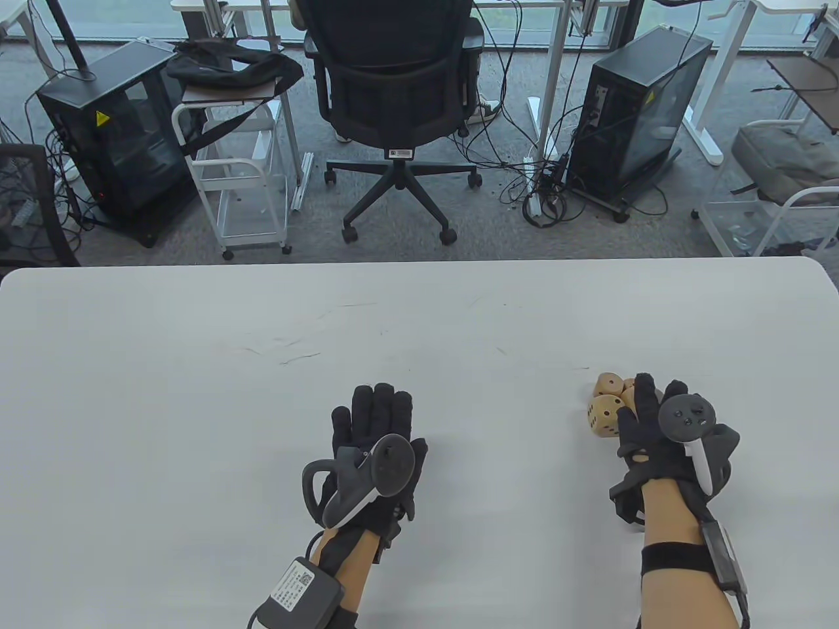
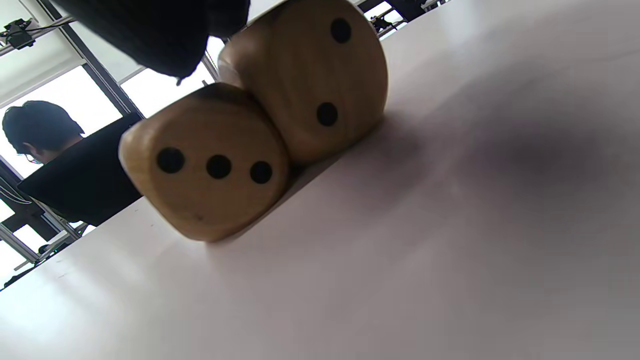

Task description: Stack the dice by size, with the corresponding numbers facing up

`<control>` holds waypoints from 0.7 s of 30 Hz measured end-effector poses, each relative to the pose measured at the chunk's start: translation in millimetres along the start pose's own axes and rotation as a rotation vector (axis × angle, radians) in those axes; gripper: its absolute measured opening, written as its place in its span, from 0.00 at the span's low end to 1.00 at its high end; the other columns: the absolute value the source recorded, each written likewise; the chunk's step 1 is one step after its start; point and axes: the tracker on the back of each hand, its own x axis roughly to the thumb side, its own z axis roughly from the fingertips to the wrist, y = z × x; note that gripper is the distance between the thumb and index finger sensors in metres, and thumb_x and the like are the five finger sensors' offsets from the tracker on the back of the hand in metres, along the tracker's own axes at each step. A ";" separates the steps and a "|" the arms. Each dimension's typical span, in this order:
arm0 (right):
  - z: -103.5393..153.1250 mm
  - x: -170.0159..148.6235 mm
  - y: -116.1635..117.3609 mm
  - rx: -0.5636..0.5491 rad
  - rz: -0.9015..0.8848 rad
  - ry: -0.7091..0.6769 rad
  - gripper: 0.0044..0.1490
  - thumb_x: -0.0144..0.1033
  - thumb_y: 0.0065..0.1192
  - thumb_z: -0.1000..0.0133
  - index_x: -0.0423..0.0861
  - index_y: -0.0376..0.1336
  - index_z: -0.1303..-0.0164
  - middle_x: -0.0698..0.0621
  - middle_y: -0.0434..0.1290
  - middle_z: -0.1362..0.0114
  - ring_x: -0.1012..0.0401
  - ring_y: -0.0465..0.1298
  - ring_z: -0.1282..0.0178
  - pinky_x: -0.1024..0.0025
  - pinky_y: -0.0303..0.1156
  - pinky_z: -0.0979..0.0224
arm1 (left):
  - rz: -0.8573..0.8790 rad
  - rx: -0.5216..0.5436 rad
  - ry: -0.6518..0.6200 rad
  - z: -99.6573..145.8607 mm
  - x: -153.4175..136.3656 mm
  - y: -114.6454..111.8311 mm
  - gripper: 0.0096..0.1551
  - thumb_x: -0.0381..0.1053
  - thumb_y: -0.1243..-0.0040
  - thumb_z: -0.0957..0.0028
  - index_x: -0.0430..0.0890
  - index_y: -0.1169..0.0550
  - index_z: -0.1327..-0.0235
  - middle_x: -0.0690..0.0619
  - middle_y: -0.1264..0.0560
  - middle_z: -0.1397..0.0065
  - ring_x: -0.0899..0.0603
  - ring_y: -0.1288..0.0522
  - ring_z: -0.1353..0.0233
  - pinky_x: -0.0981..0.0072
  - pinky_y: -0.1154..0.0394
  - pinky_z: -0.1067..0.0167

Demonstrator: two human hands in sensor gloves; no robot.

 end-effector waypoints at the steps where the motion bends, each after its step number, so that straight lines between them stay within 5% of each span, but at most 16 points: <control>1: -0.7 -2.0 0.5 0.008 -0.012 0.005 0.38 0.56 0.61 0.45 0.69 0.52 0.24 0.49 0.40 0.13 0.45 0.34 0.16 0.39 0.34 0.22 | 0.002 0.001 0.001 0.1 -0.4 0.2 0.39 0.69 0.57 0.45 0.60 0.51 0.23 0.59 0.56 0.13 0.46 0.64 0.14 0.48 0.66 0.22; 21: -2.3 -8.0 -10.0 -0.123 -0.048 0.117 0.53 0.48 0.80 0.50 0.51 0.46 0.27 0.35 0.54 0.20 0.35 0.63 0.25 0.36 0.55 0.23 | 0.013 -0.006 0.004 0.8 -0.7 -1.5 0.39 0.69 0.57 0.45 0.60 0.51 0.23 0.59 0.56 0.12 0.46 0.64 0.14 0.47 0.66 0.22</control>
